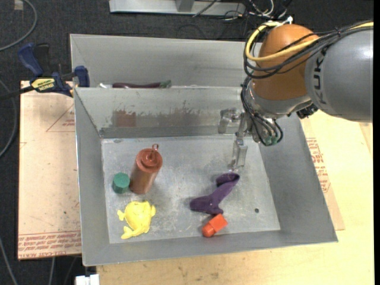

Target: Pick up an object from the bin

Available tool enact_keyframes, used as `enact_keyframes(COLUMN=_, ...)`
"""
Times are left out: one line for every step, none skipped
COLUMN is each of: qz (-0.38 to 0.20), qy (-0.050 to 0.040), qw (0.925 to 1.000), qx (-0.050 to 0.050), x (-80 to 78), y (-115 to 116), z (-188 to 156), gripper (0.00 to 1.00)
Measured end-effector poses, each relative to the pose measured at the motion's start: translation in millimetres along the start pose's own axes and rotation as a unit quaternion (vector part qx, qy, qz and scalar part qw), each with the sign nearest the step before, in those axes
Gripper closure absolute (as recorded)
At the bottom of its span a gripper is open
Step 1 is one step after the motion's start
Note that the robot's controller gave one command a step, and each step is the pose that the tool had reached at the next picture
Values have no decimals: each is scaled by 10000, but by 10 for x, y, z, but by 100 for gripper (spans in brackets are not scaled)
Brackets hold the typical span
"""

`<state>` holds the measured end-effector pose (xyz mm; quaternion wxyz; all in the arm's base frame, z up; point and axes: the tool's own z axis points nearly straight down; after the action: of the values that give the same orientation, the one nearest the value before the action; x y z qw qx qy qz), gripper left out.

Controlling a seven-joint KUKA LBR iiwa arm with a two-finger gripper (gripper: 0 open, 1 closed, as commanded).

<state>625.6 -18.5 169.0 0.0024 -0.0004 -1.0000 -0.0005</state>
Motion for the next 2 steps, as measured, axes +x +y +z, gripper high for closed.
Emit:
enact_keyframes(qz=-2, qy=-34, qw=10000, qx=2, x=-11, y=0, z=-50, gripper=0)
enact_keyframes(qz=-933, qy=-73, qw=9956, qx=5, x=288, y=-43, z=202, gripper=0)
